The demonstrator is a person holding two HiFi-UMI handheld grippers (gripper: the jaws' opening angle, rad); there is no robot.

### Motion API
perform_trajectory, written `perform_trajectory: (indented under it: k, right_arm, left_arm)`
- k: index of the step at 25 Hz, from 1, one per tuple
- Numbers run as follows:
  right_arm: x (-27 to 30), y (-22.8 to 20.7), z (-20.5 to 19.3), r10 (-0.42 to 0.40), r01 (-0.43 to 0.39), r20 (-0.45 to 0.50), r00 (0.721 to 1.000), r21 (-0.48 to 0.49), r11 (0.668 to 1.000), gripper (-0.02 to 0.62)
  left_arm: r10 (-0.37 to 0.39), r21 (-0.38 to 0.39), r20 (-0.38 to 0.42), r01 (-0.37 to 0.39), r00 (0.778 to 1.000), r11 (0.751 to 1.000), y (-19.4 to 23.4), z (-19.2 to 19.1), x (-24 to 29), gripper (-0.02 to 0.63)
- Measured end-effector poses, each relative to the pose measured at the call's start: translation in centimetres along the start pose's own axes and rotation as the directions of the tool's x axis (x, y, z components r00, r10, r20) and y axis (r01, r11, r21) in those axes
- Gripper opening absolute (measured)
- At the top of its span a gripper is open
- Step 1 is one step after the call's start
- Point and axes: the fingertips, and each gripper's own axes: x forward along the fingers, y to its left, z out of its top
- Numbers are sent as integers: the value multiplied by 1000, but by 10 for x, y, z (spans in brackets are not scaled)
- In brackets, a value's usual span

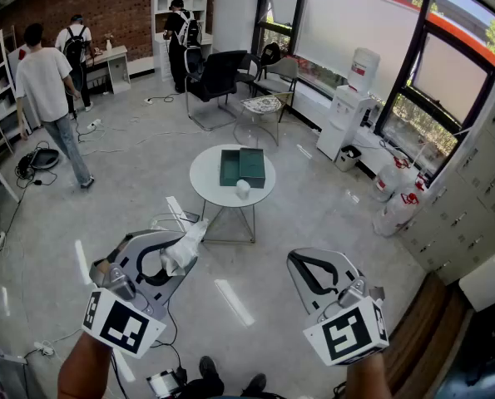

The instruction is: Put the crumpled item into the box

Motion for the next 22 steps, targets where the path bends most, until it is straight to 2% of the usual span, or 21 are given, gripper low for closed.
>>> perform_trajectory:
  k: [10, 16, 22]
  right_arm:
    - [46, -7, 6, 8, -8, -20, 1000, 10, 1000, 38]
    - [74, -7, 22, -2, 2, 8, 1000, 39, 999, 40]
    - [104, -2, 26, 17, -17, 16, 1000, 25, 1000, 38]
  left_arm:
    - [-13, -2, 10, 13, 1000, 1000, 29, -32, 12, 118]
    - [-21, -3, 28, 21, 999, 1000, 50, -52, 10, 118]
    - [-31, -20, 28, 31, 999, 999, 58, -80, 18, 118]
